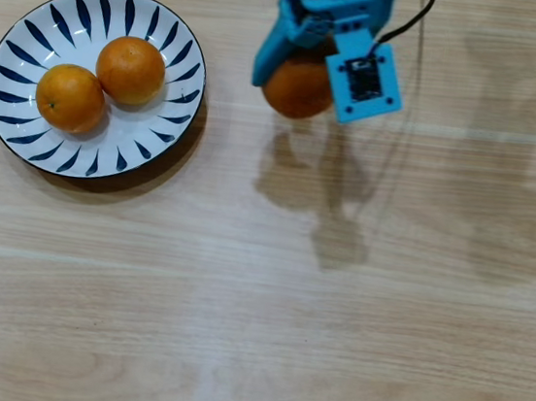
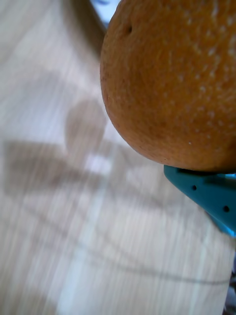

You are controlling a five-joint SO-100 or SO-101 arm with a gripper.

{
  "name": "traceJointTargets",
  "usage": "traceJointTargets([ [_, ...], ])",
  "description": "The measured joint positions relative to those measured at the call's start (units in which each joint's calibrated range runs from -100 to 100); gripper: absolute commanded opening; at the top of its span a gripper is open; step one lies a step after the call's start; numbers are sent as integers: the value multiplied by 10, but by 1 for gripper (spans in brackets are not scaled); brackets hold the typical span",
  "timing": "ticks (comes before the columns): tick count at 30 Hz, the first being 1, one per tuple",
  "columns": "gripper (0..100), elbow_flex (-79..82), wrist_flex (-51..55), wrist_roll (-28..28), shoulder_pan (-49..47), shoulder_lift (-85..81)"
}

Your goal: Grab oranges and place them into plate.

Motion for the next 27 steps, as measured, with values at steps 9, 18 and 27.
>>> traceJointTargets([
  [9,30,0,-3,139,271,-7],
  [18,30,-1,-70,211,462,60],
  [27,39,0,-95,220,488,139],
])
